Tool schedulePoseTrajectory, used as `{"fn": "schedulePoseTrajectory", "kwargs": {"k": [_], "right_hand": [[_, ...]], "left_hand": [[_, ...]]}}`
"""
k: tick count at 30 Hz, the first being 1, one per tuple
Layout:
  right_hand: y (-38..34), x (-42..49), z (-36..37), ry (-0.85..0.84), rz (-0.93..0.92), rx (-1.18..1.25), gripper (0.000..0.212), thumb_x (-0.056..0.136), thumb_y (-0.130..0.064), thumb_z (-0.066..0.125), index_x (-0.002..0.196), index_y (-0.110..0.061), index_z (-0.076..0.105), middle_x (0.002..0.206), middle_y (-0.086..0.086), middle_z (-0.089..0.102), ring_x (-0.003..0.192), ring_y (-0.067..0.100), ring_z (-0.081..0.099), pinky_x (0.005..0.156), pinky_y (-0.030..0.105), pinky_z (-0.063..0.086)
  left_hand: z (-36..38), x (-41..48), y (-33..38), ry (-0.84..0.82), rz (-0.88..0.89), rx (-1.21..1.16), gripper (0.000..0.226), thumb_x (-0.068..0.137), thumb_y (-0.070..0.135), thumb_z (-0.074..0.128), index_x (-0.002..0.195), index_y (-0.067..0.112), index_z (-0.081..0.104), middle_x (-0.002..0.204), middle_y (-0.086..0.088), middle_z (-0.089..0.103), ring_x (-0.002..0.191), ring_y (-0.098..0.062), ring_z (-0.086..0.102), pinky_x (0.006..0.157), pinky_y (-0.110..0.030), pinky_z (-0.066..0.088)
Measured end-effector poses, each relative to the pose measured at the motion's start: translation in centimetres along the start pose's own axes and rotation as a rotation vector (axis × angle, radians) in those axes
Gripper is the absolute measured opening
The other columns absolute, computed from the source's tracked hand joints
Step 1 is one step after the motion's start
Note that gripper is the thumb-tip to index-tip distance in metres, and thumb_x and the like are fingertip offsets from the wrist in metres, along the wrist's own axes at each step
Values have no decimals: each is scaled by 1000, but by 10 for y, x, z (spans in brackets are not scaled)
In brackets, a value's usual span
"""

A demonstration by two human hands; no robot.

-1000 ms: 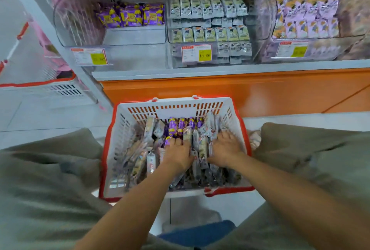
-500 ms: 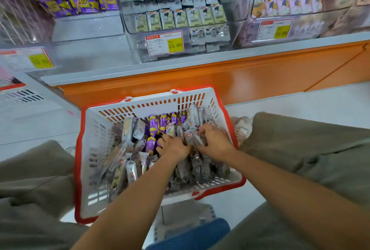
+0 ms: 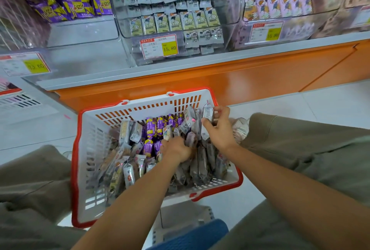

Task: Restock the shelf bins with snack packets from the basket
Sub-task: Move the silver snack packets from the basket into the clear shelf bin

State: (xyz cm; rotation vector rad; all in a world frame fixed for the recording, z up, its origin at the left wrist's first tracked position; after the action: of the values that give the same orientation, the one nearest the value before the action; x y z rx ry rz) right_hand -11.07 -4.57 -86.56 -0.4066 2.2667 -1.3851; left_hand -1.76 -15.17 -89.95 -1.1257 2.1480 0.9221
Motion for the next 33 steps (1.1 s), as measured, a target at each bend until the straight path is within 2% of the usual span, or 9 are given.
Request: {"fn": "schedulePoseTrajectory", "kwargs": {"k": [2,5,8,13,16,19,21,27,33], "right_hand": [[-2,1,0,20,-41,-6,38,95,-18,58,122,-27,32,94,0,50,69,18,55,63,37,49],[-7,-1,7,-6,-144,-108,36,96,-17,56,126,-29,40,109,-2,51,80,11,56,71,27,47],[-19,-8,19,-139,-171,-235,48,96,-10,51,142,-24,41,139,-5,39,103,13,56,78,5,41],[-42,-27,32,-276,-310,-260,64,92,0,51,148,-27,34,148,-4,35,126,8,43,95,18,43],[-59,-34,28,-258,-356,-227,58,92,-1,52,143,-22,37,148,-5,39,138,11,35,115,32,31],[-77,-39,19,-269,-429,-241,54,94,-5,52,144,-20,38,147,-1,42,133,13,40,113,29,29],[-90,-42,14,-296,-458,-216,56,95,-12,54,147,-23,35,150,-1,38,127,10,40,111,29,29],[-133,-45,3,-265,-572,-207,82,81,-33,77,149,-24,32,151,-4,33,139,10,26,113,29,23],[-204,-24,-10,-52,-692,-181,62,81,-19,68,138,-22,45,134,0,50,125,17,44,104,39,38]], "left_hand": [[-11,-5,-3,15,34,-219,28,91,33,62,95,6,61,84,-8,61,90,-25,60,76,-35,50],[-36,-18,-12,17,55,-537,22,87,25,71,84,7,59,63,-2,55,54,-14,52,54,-27,45],[-58,-36,-19,-36,-11,-988,24,87,14,72,100,14,51,87,-6,61,68,-15,57,76,-36,57],[-79,-57,-17,-68,19,-1186,65,87,24,72,141,12,38,121,-10,57,90,-25,64,87,-42,57],[-91,-72,-14,-35,67,-1203,44,87,29,71,119,15,44,102,-7,55,84,-21,61,90,-43,55],[-103,-86,-8,26,95,-1203,30,87,28,72,90,14,45,77,1,63,78,-19,57,89,-41,56],[-111,-94,-5,54,125,-1243,23,87,25,73,92,10,56,64,4,67,76,-19,57,82,-39,56],[-148,-115,15,136,178,-1299,63,67,31,86,116,3,57,101,-11,69,84,-23,65,66,-34,55],[-211,-141,48,220,389,-1213,33,87,34,70,100,4,66,87,-12,69,76,-24,65,64,-33,57]]}}
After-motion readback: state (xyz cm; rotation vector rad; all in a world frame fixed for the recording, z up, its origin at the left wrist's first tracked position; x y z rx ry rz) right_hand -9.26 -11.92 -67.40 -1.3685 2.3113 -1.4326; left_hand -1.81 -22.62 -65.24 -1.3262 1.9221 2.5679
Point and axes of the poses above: each hand's wrist, its own x-axis towards the middle knuckle, its own z-axis out of the palm, y = z × x, the point moved 1 cm from there along x, towards the middle knuckle
